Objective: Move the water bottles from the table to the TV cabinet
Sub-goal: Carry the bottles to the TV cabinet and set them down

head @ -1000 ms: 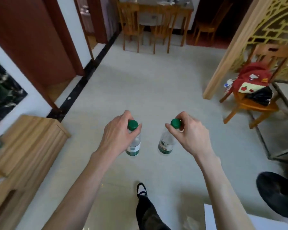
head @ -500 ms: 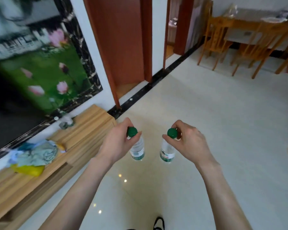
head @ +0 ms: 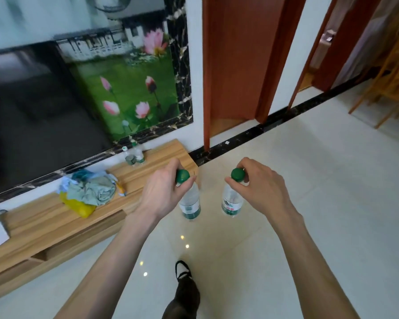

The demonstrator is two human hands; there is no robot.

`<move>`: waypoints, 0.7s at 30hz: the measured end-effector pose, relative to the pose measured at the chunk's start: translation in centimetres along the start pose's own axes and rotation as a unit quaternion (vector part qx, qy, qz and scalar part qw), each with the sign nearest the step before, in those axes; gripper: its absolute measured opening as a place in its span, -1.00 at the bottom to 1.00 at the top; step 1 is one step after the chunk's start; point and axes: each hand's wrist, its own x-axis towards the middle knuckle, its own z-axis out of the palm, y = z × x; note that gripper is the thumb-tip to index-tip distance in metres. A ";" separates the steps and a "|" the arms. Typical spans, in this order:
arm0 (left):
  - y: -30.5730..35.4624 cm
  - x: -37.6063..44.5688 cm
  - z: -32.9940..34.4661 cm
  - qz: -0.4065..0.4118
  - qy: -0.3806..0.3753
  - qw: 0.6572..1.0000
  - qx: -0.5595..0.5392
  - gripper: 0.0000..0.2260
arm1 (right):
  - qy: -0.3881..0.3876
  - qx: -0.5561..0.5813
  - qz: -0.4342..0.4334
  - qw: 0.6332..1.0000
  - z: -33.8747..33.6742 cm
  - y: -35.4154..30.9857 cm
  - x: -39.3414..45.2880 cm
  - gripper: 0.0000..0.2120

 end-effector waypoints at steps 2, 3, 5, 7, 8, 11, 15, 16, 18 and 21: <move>-1.8 2.4 -0.2 -0.004 0.005 1.000 0.003 -0.69 | -0.001 -0.006 -0.016 1.000 0.9 -0.7 3.2 -0.68; -2.7 3.7 -0.4 -0.004 0.005 1.000 0.006 -0.68 | 0.000 -0.008 -0.024 1.000 1.4 -1.0 4.9 -0.68; -4.6 6.3 -0.6 -0.008 0.005 1.000 0.008 -0.68 | -0.007 -0.008 -0.033 0.999 2.3 -1.7 8.1 -0.68; -6.7 9.0 -0.8 -0.017 0.007 1.000 0.009 -0.68 | -0.016 -0.006 -0.039 0.999 3.4 -2.6 11.5 -0.67; -7.8 10.3 -0.9 -0.023 0.007 1.000 0.010 -0.68 | -0.020 -0.005 -0.041 0.999 3.9 -3.0 13.2 -0.67; -10.9 14.1 -1.3 -0.037 0.014 0.999 0.011 -0.67 | -0.036 0.004 -0.051 0.998 5.2 -4.7 18.3 -0.68; -14.6 18.8 -1.4 -0.052 0.029 0.998 0.010 -0.67 | -0.050 -0.007 -0.072 0.996 7.2 -6.6 24.9 -0.67; -15.4 20.0 -1.4 -0.062 0.032 0.997 0.012 -0.67 | -0.051 -0.012 -0.077 0.996 7.6 -7.0 26.5 -0.67; -17.0 22.1 -1.3 -0.082 0.035 0.996 0.018 -0.67 | -0.052 -0.016 -0.086 0.995 8.1 -7.8 29.5 -0.65; -19.1 24.9 -1.1 -0.096 0.037 0.994 0.023 -0.67 | -0.050 -0.009 -0.093 0.994 8.8 -8.9 33.5 -0.65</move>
